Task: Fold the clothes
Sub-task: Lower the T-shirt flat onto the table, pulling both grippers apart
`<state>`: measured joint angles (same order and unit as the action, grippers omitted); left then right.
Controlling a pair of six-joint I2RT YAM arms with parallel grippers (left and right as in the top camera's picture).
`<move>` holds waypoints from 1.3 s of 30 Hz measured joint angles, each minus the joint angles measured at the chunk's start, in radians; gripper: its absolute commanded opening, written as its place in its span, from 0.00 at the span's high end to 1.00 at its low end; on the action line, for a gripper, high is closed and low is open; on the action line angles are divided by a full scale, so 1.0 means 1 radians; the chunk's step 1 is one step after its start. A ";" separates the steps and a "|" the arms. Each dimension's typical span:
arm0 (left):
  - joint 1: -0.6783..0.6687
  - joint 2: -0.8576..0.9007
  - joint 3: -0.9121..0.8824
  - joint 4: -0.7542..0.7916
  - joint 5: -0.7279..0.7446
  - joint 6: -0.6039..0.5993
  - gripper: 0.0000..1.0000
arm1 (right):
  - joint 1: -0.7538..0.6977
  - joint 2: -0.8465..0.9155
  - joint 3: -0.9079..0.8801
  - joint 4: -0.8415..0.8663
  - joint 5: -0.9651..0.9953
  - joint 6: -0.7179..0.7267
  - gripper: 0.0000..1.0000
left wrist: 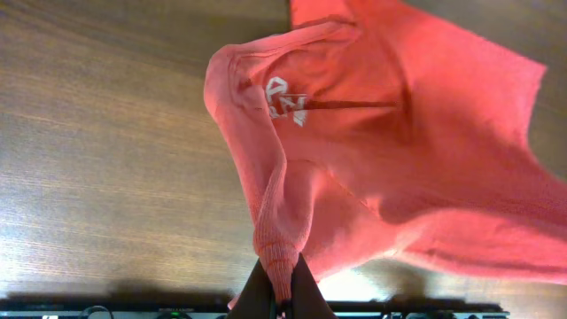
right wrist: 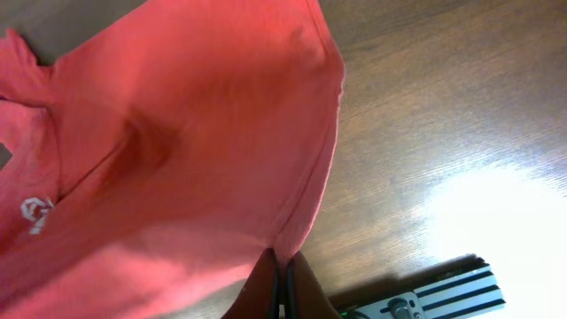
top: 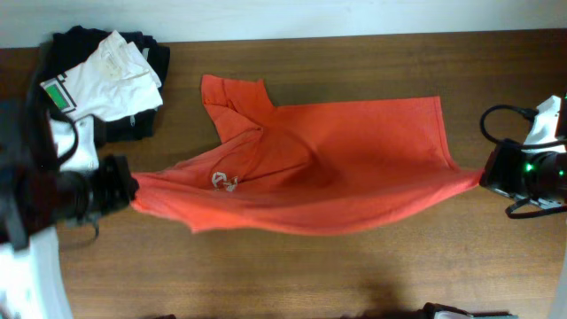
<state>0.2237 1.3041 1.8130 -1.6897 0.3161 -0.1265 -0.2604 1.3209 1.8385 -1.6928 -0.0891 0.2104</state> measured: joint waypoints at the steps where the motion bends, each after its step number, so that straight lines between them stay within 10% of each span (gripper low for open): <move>1: 0.000 -0.054 -0.011 0.000 0.009 0.000 0.99 | 0.000 -0.002 0.000 0.000 0.003 0.000 0.95; 12: 0.000 -0.319 -0.161 0.000 0.048 -0.005 0.99 | 0.000 -0.129 -0.064 0.000 0.052 0.024 0.96; 39: 0.000 -0.227 -0.626 0.281 -0.090 -0.118 0.99 | 0.000 -0.177 -0.444 0.000 0.084 0.192 0.96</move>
<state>0.2237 1.0767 1.1866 -1.4086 0.2264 -0.2447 -0.2604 1.1439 1.3945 -1.6928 -0.0051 0.4019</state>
